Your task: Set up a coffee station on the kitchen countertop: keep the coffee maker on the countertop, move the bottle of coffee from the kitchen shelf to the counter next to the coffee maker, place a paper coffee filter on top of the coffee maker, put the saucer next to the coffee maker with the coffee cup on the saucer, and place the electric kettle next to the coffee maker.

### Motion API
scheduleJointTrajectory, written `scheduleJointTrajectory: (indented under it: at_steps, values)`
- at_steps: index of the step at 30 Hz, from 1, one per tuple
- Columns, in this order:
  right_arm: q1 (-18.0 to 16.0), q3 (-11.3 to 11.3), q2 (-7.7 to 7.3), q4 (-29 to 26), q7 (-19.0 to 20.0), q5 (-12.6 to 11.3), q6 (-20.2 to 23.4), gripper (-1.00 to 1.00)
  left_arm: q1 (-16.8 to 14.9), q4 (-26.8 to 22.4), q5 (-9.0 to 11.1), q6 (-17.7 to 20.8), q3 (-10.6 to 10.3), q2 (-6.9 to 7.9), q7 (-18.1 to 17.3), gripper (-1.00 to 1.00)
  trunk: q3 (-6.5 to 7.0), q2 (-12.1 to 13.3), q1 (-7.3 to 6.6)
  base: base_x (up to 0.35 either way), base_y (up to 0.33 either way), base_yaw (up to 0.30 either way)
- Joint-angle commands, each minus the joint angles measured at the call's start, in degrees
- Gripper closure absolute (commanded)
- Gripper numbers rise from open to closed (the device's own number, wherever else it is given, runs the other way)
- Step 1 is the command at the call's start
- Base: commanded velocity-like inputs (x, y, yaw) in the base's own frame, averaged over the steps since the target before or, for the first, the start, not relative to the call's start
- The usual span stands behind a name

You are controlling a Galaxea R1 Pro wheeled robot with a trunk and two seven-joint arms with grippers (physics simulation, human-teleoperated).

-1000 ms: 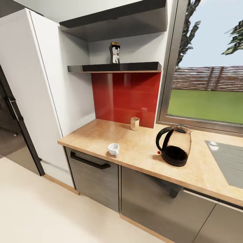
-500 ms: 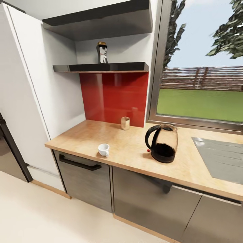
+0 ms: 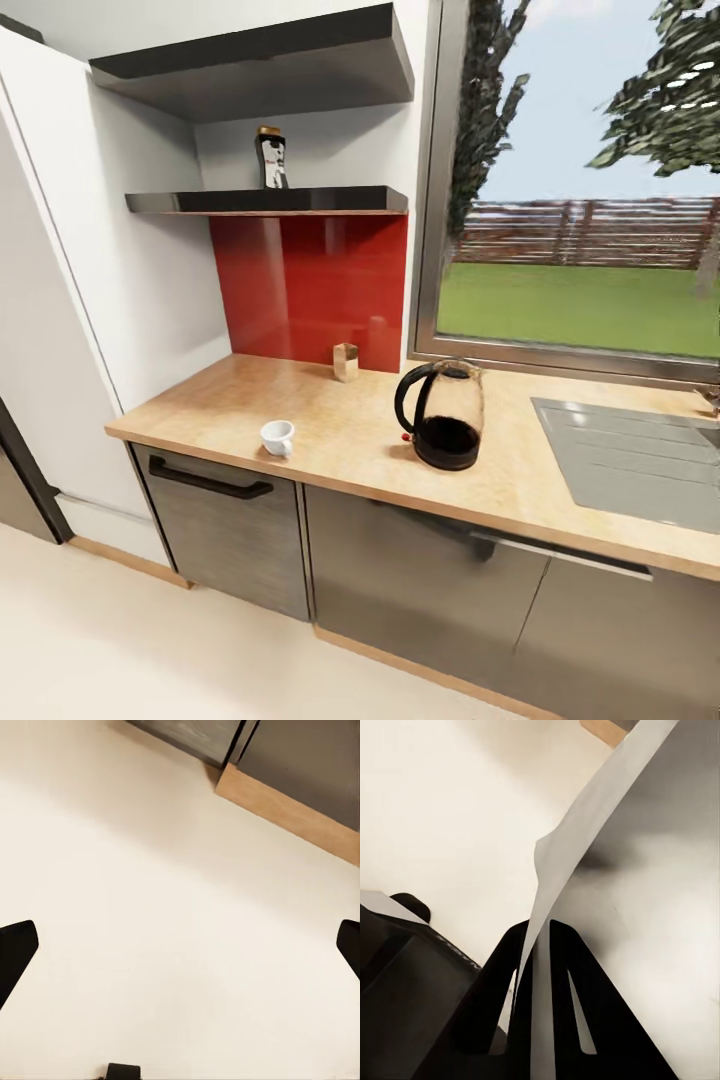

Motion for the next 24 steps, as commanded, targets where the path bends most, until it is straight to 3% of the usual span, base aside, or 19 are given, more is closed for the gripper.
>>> scheduleJointTrajectory:
  at_steps: [1, 7, 12, 17, 24]
  values:
    - [-0.1, 0.4, -0.06, 0.2, -0.1, -0.6, -0.3, 1.0, 0.0, -0.8, 0.1, 0.0, 0.1, 0.28, -0.5, -1.0, -0.05, 0.0, 0.0, -0.007, -0.009, -0.024]
    - [-0.1, 0.4, -0.05, 0.8, -0.2, -1.0, -0.3, 1.0, 0.0, -6.6, 0.1, 1.1, -0.5, 0.68, -0.6, -1.0, -0.05, 0.0, 0.0, -0.003, -0.004, -0.009]
    - [-0.1, 0.4, -0.05, 2.3, -0.2, -1.1, -0.5, 1.0, 0.0, -14.4, 0.0, 12.4, -1.7, 0.45, -0.6, -1.0, -0.05, 0.0, 0.0, 0.0, 0.0, -0.002]
    - [-0.1, 0.3, -0.05, 2.5, -0.3, -1.1, -0.5, 1.0, 0.0, -14.9, -0.1, 15.0, -3.8, 0.37, -0.5, -1.0, -0.05, 0.0, 0.0, 0.0, 0.0, -0.132]
    - [-0.1, 0.4, -0.05, 2.6, -0.3, -1.1, -0.5, 1.0, 0.0, -14.3, -0.1, 15.5, -4.6, 0.43, -0.5, -1.0, -0.05, 0.0, 0.0, -0.011, -0.027, -0.23]
